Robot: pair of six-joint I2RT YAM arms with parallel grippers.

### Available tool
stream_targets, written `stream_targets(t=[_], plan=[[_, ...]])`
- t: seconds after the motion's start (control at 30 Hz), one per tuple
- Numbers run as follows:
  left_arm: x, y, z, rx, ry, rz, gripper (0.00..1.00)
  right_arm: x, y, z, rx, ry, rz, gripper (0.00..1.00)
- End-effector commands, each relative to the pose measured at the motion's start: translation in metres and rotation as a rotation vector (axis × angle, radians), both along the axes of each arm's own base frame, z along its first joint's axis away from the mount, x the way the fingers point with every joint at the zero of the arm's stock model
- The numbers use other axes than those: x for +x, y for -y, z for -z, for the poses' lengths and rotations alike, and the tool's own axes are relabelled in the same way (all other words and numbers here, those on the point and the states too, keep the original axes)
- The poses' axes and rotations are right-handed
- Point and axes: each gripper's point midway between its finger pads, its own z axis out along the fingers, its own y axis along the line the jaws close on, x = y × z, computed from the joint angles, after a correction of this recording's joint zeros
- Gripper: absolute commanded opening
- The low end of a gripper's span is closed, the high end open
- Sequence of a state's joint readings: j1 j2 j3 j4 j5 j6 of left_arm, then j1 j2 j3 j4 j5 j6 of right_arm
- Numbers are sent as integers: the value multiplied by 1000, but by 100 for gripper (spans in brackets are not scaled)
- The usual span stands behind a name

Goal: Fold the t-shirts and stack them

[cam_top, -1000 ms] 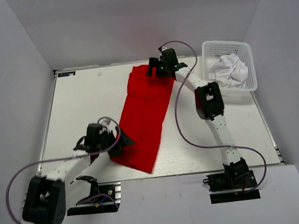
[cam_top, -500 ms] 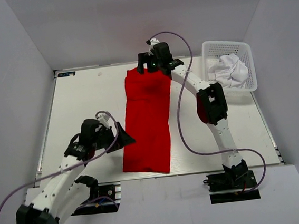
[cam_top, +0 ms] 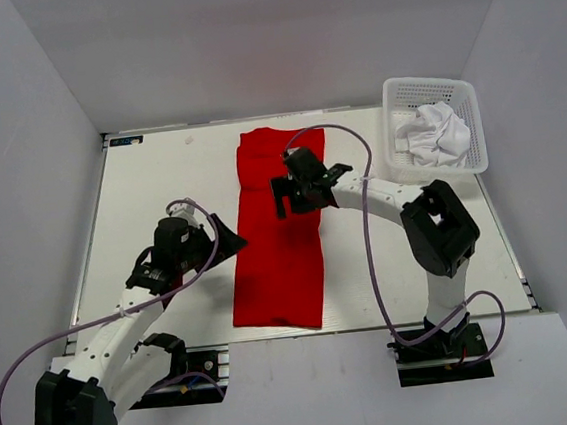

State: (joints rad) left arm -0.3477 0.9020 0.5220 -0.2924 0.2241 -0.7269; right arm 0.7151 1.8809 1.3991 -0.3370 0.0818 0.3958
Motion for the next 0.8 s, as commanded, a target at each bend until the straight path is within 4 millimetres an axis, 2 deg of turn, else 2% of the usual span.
stream_targets(t=[0.0, 0.03, 0.1, 0.13, 0.27, 0.3, 0.33, 0.4, 0.43, 0.47, 0.57, 0.6, 0.67, 0.7, 0.73, 0.77], plan=[[9, -4, 3, -3, 16, -48, 100, 6, 10, 10, -20, -2, 81, 90], [9, -4, 6, 0, 7, -48, 100, 7, 11, 23, -39, -23, 82, 90], [9, -4, 15, 12, -26, -48, 100, 13, 8, 27, -30, -18, 88, 90], [8, -4, 19, 17, -39, -48, 100, 17, 9, 41, -46, -30, 94, 90], [0, -9, 42, 66, -144, -57, 100, 33, 10, 58, -72, -38, 115, 90], [0, -9, 45, 69, -152, -57, 100, 35, 17, 70, -97, -66, 126, 90], [-5, -9, 54, 73, -185, -47, 100, 48, 17, 71, -92, -57, 144, 90], [-5, -7, 58, 73, -200, -40, 100, 58, 27, 82, -103, -77, 176, 90], [-6, -5, 60, 70, -208, -37, 100, 71, 27, 76, -85, -63, 193, 90], [-9, -3, 66, 69, -238, -25, 100, 76, 34, 87, -88, -80, 205, 90], [-4, 1, 70, 85, -254, 11, 100, 106, 29, 68, -34, -32, 201, 90], [-2, 2, 70, 92, -252, 18, 100, 110, 27, 63, -19, -22, 192, 90], [5, 4, 66, 105, -246, 32, 100, 126, 19, 39, 23, 30, 151, 90], [3, 3, 70, 124, -264, 45, 100, 127, 17, 28, 34, 50, 142, 90], [1, 6, 70, 128, -271, 67, 100, 127, 13, 20, 49, 59, 118, 90], [2, 9, 66, 115, -266, 77, 100, 124, 9, 5, 72, 80, 93, 90]])
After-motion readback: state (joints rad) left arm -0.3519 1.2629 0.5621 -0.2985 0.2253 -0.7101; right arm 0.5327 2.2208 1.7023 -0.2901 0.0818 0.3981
